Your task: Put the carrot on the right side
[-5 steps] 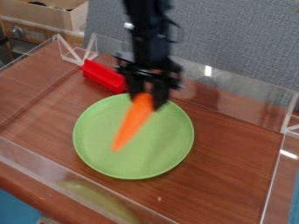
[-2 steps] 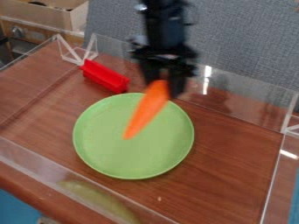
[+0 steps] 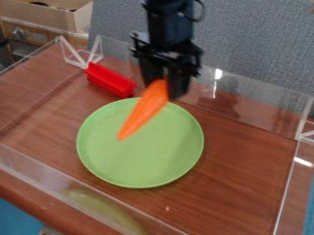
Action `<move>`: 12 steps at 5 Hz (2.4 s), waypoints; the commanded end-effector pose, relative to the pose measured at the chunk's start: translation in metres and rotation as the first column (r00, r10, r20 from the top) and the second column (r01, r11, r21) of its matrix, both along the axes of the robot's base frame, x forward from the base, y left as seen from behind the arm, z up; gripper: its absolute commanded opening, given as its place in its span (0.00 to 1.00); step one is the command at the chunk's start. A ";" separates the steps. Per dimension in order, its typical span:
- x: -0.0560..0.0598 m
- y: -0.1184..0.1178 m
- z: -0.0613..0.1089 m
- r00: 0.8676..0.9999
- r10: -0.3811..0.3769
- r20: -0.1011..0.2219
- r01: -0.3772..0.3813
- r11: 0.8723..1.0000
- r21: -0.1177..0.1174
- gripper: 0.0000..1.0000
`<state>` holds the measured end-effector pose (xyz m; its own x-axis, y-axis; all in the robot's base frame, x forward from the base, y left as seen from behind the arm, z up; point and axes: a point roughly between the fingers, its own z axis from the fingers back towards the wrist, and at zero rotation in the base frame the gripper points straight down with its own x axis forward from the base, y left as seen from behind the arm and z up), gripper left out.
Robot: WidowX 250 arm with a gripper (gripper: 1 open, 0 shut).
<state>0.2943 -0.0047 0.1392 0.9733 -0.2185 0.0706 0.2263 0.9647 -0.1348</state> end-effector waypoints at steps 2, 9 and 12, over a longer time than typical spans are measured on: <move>-0.005 0.012 0.007 0.999 0.052 0.013 -0.052 0.999 -0.009 0.00; -0.004 0.010 -0.068 0.986 0.142 -0.083 -0.139 0.989 0.043 0.00; 0.017 0.026 -0.086 0.981 0.184 -0.054 -0.182 0.983 0.033 0.00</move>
